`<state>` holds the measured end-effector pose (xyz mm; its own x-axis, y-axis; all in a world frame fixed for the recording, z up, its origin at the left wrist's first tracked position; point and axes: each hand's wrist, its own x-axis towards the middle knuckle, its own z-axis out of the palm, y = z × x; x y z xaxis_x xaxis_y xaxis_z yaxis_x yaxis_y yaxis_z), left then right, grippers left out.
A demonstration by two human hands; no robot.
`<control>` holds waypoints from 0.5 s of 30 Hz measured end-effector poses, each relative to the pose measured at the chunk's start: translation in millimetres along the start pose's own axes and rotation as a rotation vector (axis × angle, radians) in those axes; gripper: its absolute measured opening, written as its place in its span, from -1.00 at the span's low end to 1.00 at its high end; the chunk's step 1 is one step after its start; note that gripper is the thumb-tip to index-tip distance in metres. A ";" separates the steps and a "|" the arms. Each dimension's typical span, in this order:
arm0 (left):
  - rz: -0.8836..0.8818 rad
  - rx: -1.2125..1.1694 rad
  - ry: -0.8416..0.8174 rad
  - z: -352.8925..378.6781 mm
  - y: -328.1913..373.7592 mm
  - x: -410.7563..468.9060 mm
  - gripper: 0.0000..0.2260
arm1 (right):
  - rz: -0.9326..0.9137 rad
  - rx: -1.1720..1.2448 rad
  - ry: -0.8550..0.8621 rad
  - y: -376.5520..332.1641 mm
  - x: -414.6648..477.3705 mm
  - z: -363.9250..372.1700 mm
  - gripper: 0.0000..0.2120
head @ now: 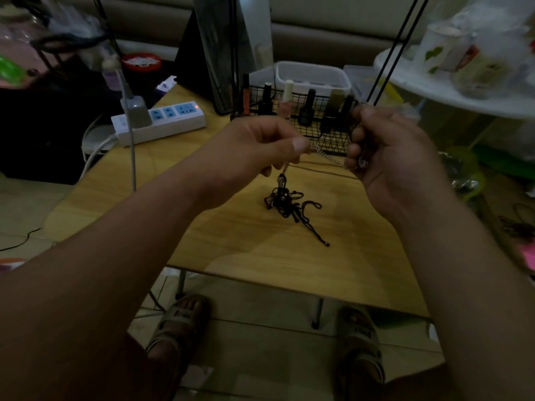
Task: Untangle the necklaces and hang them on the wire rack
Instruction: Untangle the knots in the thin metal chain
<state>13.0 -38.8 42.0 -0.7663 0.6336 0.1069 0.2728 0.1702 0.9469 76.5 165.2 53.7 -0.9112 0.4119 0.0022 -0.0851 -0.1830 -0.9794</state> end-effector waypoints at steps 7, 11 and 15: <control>0.072 -0.020 0.065 0.2 -1.4 3.6 -0.93 | 0.112 -0.333 -0.328 8.7 -7.4 5.4 -0.84; 0.145 0.073 0.092 3.3 -1.9 6.1 -0.90 | 0.114 -0.519 -0.505 17.5 -8.9 9.1 -0.88; 0.140 0.065 0.105 5.1 -2.4 5.8 -0.91 | 0.061 -0.497 -0.460 22.3 -5.2 12.9 -0.82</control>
<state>10.9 -31.7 38.8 -0.7737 0.5728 0.2707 0.4156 0.1363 0.8993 74.2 147.4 34.4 -0.9965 -0.0282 -0.0781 0.0670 0.2832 -0.9567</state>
